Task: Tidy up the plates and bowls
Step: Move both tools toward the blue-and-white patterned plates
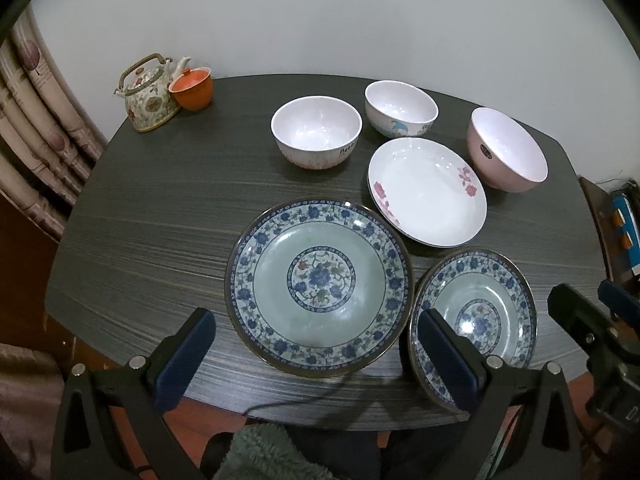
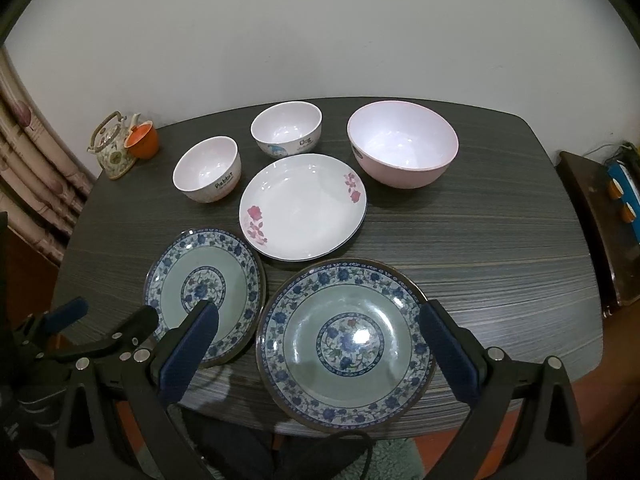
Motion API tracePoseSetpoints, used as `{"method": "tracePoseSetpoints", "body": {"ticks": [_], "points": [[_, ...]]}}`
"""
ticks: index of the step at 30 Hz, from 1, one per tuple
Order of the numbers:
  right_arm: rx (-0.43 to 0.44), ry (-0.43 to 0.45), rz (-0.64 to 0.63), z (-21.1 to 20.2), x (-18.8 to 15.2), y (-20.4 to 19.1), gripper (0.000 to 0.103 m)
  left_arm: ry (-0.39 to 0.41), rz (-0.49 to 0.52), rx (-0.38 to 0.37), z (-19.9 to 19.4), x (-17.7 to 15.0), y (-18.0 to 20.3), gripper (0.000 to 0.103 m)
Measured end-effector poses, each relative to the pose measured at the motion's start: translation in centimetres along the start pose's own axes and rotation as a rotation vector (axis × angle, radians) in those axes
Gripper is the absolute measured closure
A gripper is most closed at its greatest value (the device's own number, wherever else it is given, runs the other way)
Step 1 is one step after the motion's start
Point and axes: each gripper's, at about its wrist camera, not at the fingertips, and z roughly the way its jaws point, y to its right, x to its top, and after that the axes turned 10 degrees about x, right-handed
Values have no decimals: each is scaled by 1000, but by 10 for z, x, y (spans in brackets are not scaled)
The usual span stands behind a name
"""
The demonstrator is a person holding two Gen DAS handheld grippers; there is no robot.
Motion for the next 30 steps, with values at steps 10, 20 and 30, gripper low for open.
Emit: {"method": "tracePoseSetpoints", "body": {"ticks": [10, 20, 30], "points": [[6, -3, -6, 2, -2, -3, 4, -27, -8, 5, 4, -2, -3, 0], [16, -2, -18, 2, -6, -6, 4, -33, -10, 4, 3, -2, -4, 0], [21, -2, -21, -2, -6, -10, 4, -32, -14, 3, 3, -3, -5, 0]]}}
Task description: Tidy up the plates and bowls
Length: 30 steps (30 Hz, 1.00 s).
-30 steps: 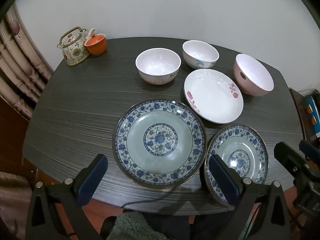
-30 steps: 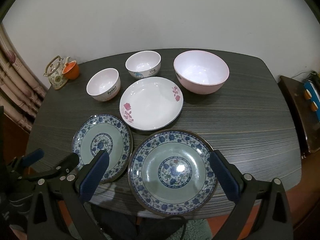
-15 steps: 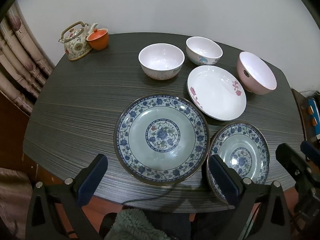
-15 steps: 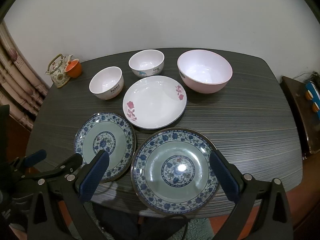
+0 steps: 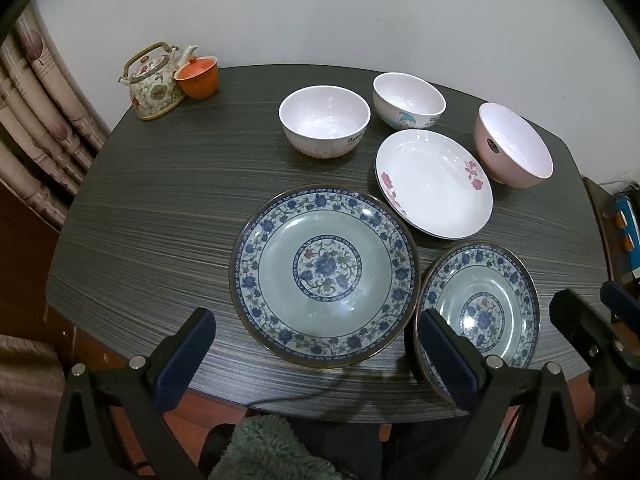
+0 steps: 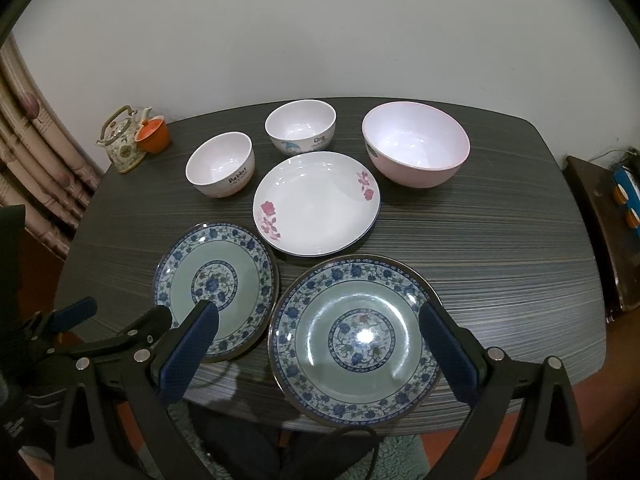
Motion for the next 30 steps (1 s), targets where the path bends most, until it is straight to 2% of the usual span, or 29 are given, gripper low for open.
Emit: {"method": "tracePoseSetpoints", "body": {"ticks": [17, 22, 27, 30], "points": [[19, -17, -27, 7, -2, -7, 4, -22, -8, -2, 9, -2, -4, 0], [26, -28, -39, 12, -2, -10, 7, -29, -16, -5, 14, -3, -8, 0], [73, -46, -50, 19, -1, -11, 10, -38, -39, -32, 21, -2, -21, 0], [127, -74, -48, 28, 1, -8, 17, -42, -72, -60, 25, 1, -35, 0]]}}
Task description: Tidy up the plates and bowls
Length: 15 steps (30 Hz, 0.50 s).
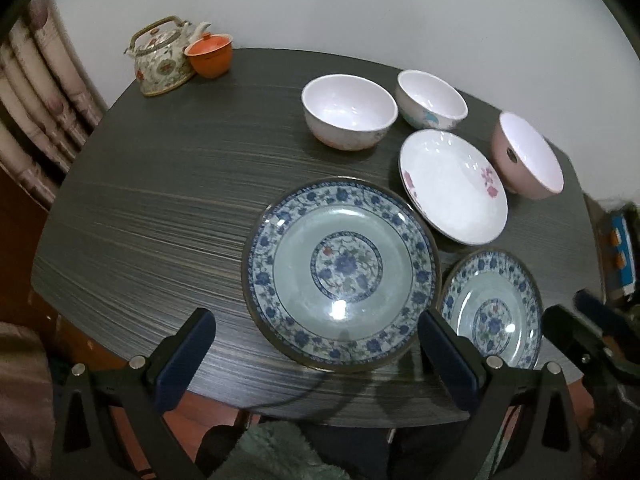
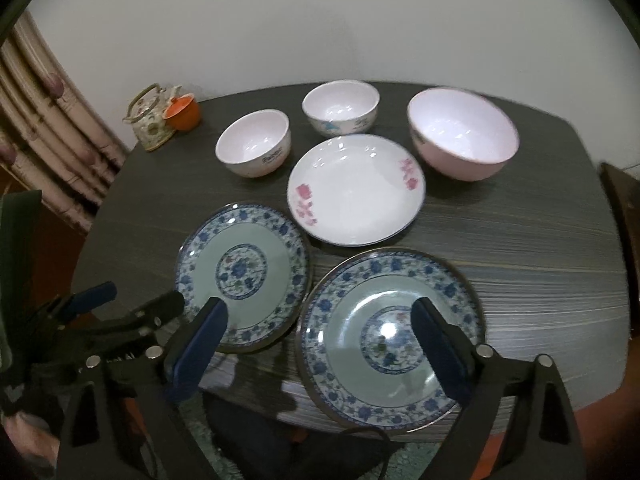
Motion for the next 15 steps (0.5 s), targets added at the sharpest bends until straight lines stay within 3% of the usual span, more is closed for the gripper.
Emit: {"method": "tracePoseSetpoints", "body": {"ticks": [2, 6, 10, 12, 15], "points": [[48, -19, 12, 6, 1, 5, 22, -11, -27, -24, 3, 3, -11, 3], [129, -51, 33, 17, 8, 11, 33, -50, -99, -60, 14, 9, -37, 23], [225, -70, 45, 30, 20, 17, 46, -86, -154, -129, 25, 14, -56, 32], [267, -83, 49, 39, 26, 20, 54, -107, -185, -167, 32, 14, -66, 43], [284, -122, 65, 56, 31, 22, 63, -146, -227, -227, 44, 16, -76, 45]]}}
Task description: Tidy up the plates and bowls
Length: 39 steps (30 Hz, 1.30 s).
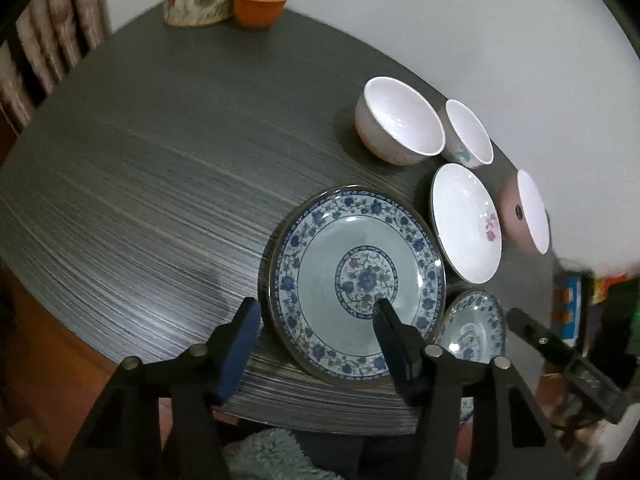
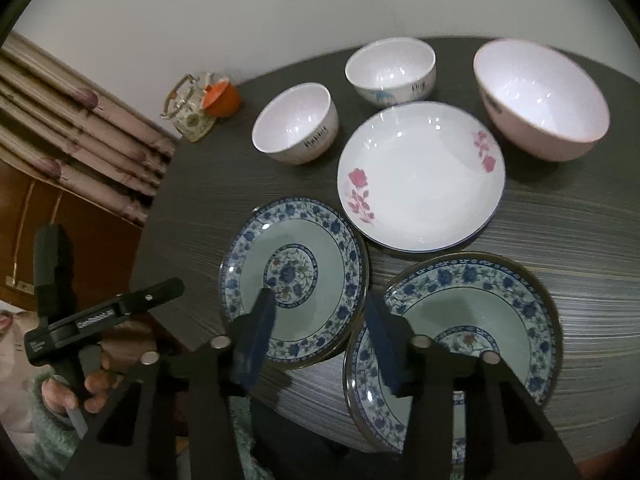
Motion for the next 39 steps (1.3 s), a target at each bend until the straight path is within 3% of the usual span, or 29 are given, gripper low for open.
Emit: {"method": "tracePoseSetpoints", "body": {"ticks": [3, 11, 34, 36, 39], "points": [[7, -28, 23, 13, 4, 5, 66, -34, -32, -52, 8, 4, -9, 45], [34, -63, 71, 40, 9, 18, 70, -93, -87, -61, 30, 16, -24, 45], [9, -144, 101, 82, 25, 42, 74, -136, -66, -62, 70, 21, -29, 50], [13, -144, 102, 84, 25, 45, 74, -139, -64, -66, 74, 22, -27, 60], [16, -148, 105, 90, 29, 49, 74, -152, -64, -62, 79, 23, -28, 62]]}}
